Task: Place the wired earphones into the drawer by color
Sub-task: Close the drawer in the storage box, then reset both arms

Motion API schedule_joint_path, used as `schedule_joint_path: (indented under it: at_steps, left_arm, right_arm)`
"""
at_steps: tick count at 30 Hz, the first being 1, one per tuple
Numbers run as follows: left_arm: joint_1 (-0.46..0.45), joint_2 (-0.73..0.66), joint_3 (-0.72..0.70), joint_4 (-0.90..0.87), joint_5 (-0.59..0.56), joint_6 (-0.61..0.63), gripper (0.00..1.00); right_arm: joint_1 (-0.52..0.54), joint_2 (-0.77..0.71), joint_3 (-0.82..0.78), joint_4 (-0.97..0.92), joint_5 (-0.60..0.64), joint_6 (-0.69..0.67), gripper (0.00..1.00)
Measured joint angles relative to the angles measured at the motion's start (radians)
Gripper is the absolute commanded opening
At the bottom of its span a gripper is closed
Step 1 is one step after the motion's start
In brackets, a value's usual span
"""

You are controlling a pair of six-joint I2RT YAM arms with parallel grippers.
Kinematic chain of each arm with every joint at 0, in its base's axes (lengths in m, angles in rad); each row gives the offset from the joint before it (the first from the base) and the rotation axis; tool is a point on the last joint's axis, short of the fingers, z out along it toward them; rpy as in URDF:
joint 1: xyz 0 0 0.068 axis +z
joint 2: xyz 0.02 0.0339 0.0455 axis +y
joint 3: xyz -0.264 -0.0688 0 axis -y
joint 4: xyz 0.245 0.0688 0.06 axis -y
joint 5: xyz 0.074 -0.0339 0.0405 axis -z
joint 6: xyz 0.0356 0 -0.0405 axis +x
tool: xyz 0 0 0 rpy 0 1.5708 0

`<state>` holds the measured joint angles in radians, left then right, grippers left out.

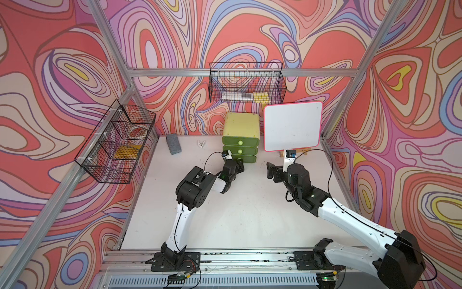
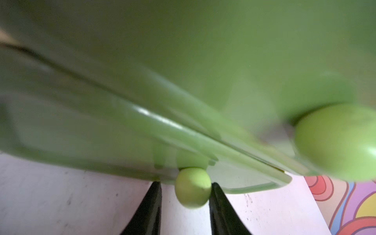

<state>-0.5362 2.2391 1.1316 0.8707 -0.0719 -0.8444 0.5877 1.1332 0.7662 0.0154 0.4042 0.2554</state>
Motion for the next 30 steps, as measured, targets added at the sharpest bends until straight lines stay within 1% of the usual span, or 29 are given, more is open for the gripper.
schedule_joint_path:
  at_steps: [6, 9, 12, 15, 20, 24, 30]
  left_arm:
    - [-0.015, -0.117, -0.130, -0.008, -0.027, 0.001, 0.44]
    - [-0.021, -0.203, -0.199, -0.012, -0.040, 0.003, 0.47]
    - [-0.024, -0.296, -0.272, -0.019, -0.052, 0.006, 0.51]
    - [-0.024, -0.403, -0.340, -0.058, -0.068, 0.019, 0.60]
    - [-0.023, -0.599, -0.432, -0.158, -0.097, 0.063, 0.78]
    - [-0.023, -0.768, -0.480, -0.275, -0.124, 0.119, 0.99]
    - [-0.023, -1.000, -0.492, -0.502, -0.181, 0.261, 0.99]
  right_arm:
    - [0.000, 0.000, 0.000, 0.000, 0.000, 0.000, 0.97]
    - [0.000, 0.000, 0.000, 0.000, 0.000, 0.000, 0.97]
    - [0.000, 0.000, 0.000, 0.000, 0.004, 0.000, 0.98]
    - [0.000, -0.001, 0.000, 0.000, 0.008, 0.000, 0.98]
    - [0.000, 0.004, -0.001, 0.018, 0.004, -0.020, 0.98]
    - [0.000, 0.036, -0.013, 0.069, -0.015, -0.065, 0.98]
    - [0.000, 0.084, -0.015, 0.068, -0.023, -0.082, 0.98]
